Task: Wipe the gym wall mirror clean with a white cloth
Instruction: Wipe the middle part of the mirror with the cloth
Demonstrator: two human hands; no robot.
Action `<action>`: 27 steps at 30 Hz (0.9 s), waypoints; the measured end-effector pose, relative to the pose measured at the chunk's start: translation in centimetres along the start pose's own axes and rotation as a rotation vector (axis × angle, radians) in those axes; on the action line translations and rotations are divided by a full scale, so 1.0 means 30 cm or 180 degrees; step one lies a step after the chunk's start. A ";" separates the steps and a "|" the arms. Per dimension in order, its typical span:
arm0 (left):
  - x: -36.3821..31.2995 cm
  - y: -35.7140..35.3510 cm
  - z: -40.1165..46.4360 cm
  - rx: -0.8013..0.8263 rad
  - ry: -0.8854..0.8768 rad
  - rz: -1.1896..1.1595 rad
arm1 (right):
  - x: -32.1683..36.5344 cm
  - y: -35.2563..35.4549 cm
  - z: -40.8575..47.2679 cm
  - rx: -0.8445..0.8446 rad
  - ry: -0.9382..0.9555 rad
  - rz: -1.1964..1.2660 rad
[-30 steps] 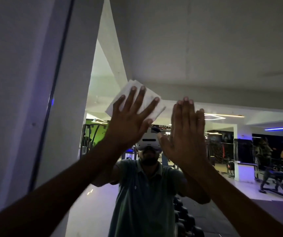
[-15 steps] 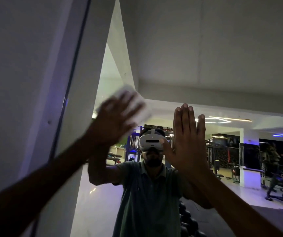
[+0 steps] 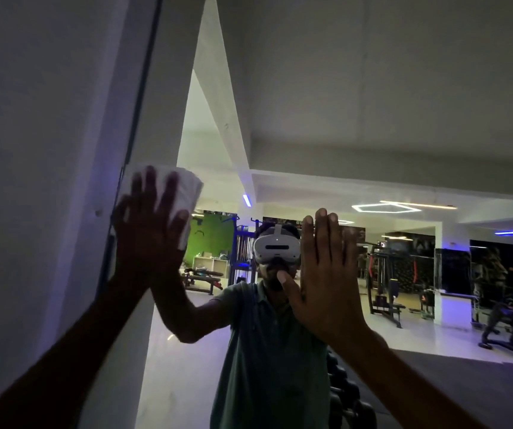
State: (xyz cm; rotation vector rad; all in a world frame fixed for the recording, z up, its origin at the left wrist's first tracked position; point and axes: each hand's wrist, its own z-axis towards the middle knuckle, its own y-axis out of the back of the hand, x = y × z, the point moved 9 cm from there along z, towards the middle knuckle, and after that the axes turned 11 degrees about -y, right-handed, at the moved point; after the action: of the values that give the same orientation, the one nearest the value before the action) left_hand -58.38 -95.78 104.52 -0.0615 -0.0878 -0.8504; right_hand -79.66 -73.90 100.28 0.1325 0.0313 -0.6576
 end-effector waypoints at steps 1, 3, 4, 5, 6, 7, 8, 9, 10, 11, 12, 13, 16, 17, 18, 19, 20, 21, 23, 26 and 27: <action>-0.021 0.011 -0.033 -0.0161 0.0537 0.0023 | 0.003 0.000 -0.001 0.0013 -0.0037 -0.0022; -0.201 -0.002 -0.112 -0.0100 0.0695 0.0026 | 0.018 -0.005 -0.026 0.0040 -0.0074 -0.0052; -0.323 -0.018 -0.137 -0.0006 0.0137 -0.0125 | 0.025 -0.007 -0.044 0.0033 -0.0067 -0.0047; -0.425 -0.026 -0.164 0.0157 -0.0599 -0.0279 | 0.029 -0.011 -0.065 0.0042 -0.0038 -0.0040; -0.456 -0.033 -0.177 0.0301 -0.1238 -0.0318 | 0.026 -0.012 -0.080 0.0058 0.0005 -0.0019; -0.399 -0.035 -0.167 0.0334 -0.1496 -0.0227 | 0.021 -0.015 -0.088 0.0073 0.0043 0.0024; -0.293 -0.037 -0.138 0.0292 -0.1377 -0.0084 | 0.016 -0.015 -0.090 0.0077 0.0061 0.0067; -0.168 -0.033 -0.095 0.0195 -0.0946 -0.0029 | 0.015 -0.014 -0.088 0.0077 0.0065 0.0076; -0.053 -0.018 -0.065 0.0108 -0.0275 -0.0124 | 0.016 -0.012 -0.086 0.0080 0.0054 0.0062; 0.005 -0.011 -0.065 0.0054 0.0366 -0.0231 | 0.019 -0.008 -0.085 0.0073 0.0032 0.0051; -0.013 0.000 -0.081 -0.0033 0.0796 -0.0197 | 0.022 -0.005 -0.085 0.0070 0.0012 0.0046; -0.087 0.007 -0.104 -0.0082 0.0904 -0.0127 | 0.023 -0.004 -0.089 0.0079 0.0010 0.0046; -0.363 -0.023 -0.115 0.0270 -0.0657 -0.0202 | 0.023 -0.005 -0.089 0.0090 0.0151 0.0134; -0.373 -0.029 -0.090 0.0344 -0.1151 -0.0185 | 0.009 -0.006 -0.085 0.0103 0.0185 0.0210; -0.337 -0.028 -0.050 0.0307 -0.1346 -0.0085 | -0.016 -0.006 -0.082 0.0109 0.0167 0.0273; -0.282 -0.028 -0.001 0.0281 -0.1291 -0.0012 | -0.057 -0.002 -0.078 0.0089 0.0081 0.0281; -0.225 -0.023 0.052 0.0235 -0.1053 0.0024 | -0.107 0.005 -0.073 0.0047 -0.0047 0.0229; -0.176 -0.018 0.097 0.0217 -0.0798 0.0017 | -0.153 0.016 -0.072 0.0012 -0.0174 0.0159; -0.146 -0.001 0.177 0.0068 -0.0465 -0.0043 | -0.225 0.038 -0.076 -0.0015 -0.0329 0.0034; -0.280 -0.005 0.246 -0.0190 0.0055 -0.0150 | -0.247 0.048 -0.082 -0.0017 -0.0331 -0.0008; -0.386 -0.018 0.249 -0.0237 0.0094 -0.0233 | -0.246 0.049 -0.082 -0.0027 -0.0347 0.0000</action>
State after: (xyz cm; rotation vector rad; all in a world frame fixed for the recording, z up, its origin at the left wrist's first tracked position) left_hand -66.80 -86.81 110.79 -0.1160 -0.0307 -0.9273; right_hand -84.58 -67.93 98.54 0.0883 -0.0708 -0.6639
